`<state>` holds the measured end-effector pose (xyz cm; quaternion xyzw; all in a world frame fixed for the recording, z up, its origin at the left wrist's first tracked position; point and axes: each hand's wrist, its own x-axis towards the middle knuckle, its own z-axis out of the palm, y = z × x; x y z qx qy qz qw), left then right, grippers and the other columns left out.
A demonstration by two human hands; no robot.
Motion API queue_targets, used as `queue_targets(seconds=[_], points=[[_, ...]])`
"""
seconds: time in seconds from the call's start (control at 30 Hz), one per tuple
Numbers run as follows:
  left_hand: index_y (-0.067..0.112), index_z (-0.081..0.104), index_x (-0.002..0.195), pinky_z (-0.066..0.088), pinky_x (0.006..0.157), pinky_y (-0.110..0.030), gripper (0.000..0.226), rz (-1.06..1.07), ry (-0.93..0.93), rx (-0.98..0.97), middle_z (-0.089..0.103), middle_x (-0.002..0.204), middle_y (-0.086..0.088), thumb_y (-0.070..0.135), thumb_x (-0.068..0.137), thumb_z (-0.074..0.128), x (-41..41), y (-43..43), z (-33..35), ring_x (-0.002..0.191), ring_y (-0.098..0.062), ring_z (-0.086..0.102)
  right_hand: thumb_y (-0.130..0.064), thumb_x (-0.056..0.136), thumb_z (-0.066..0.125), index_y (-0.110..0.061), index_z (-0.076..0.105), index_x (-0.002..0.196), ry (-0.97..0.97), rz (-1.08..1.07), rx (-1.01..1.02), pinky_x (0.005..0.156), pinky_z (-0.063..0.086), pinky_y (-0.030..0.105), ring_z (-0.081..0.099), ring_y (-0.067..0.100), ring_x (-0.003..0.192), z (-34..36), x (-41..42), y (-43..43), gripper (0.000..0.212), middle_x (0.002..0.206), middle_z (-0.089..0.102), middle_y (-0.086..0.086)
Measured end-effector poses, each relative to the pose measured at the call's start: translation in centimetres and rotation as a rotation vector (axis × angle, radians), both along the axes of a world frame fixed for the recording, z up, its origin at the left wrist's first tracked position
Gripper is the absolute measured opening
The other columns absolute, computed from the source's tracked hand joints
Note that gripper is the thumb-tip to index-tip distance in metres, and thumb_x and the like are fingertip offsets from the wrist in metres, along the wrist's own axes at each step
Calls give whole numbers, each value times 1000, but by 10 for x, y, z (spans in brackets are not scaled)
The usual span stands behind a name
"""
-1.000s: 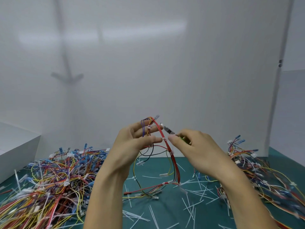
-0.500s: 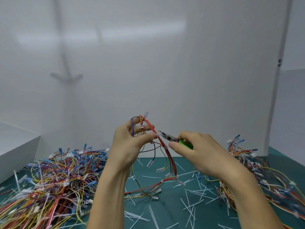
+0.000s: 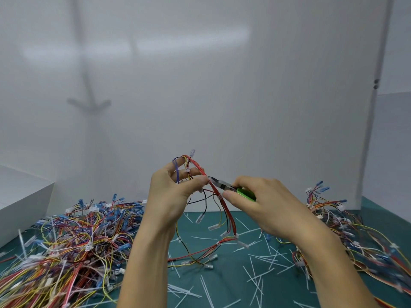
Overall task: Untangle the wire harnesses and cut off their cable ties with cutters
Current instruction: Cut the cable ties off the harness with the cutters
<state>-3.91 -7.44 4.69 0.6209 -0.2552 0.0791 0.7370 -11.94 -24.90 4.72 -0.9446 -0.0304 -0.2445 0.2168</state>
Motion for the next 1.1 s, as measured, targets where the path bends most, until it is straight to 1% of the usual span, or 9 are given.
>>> queue_targets(seconds=[0.33,0.43,0.53,0.73,0.8,0.9,0.97,1.03,1.1], points=[[6,62,123,51,59,-15,51,12,-26,21,73,82,-2,-2,75,78,1,1,0,68,-8,67,-67,88,40,-25,64,80,18,9,21,52,28,30,39,11,55,1,1,2,49,59,49,-2],[10,62,123,52,59,-16,53,-3,-18,43,75,84,-1,-3,75,80,0,2,1,68,-9,68,-61,92,41,-20,65,78,49,53,46,52,30,30,38,9,50,0,0,3,50,53,49,-6],[17,63,122,51,60,-15,54,-21,-23,86,75,88,-1,-4,74,79,0,3,0,71,-11,69,-53,96,45,-20,67,77,44,125,272,48,44,23,51,5,45,2,0,5,45,56,62,-8],[30,68,114,54,70,-18,60,-114,-72,190,74,84,-1,-15,75,70,-3,7,-1,77,-12,70,-54,92,56,-19,70,81,-44,160,562,58,53,31,63,14,56,5,1,4,39,77,71,-4],[26,69,115,55,76,-23,50,-144,-62,200,77,96,-1,-10,81,68,-4,6,-1,84,-10,69,-48,86,70,-16,72,83,-19,201,661,56,52,26,61,11,55,5,-1,4,31,69,70,-6],[17,73,111,49,80,-29,23,-215,3,192,76,106,-1,14,88,68,-8,3,2,98,-10,70,-29,78,82,-13,73,85,34,270,698,54,48,20,55,10,55,5,-2,6,20,60,63,-6],[13,76,106,53,79,-27,29,-278,49,153,76,107,-3,32,87,63,-10,-1,3,100,-11,71,-21,77,83,-11,72,85,36,272,671,54,47,21,53,9,55,5,-1,9,16,64,64,-4],[14,77,103,56,74,-22,37,-310,83,108,76,106,-5,41,87,58,-12,-3,5,97,-10,71,-17,77,82,-11,71,83,20,246,658,54,48,24,54,9,55,5,-1,12,13,64,65,-3],[12,76,106,57,74,-25,45,-284,112,107,76,108,-6,48,87,55,-12,-4,5,103,-14,71,-13,79,80,-11,71,83,-1,221,679,54,50,26,57,10,54,6,-1,13,10,62,65,-3]])
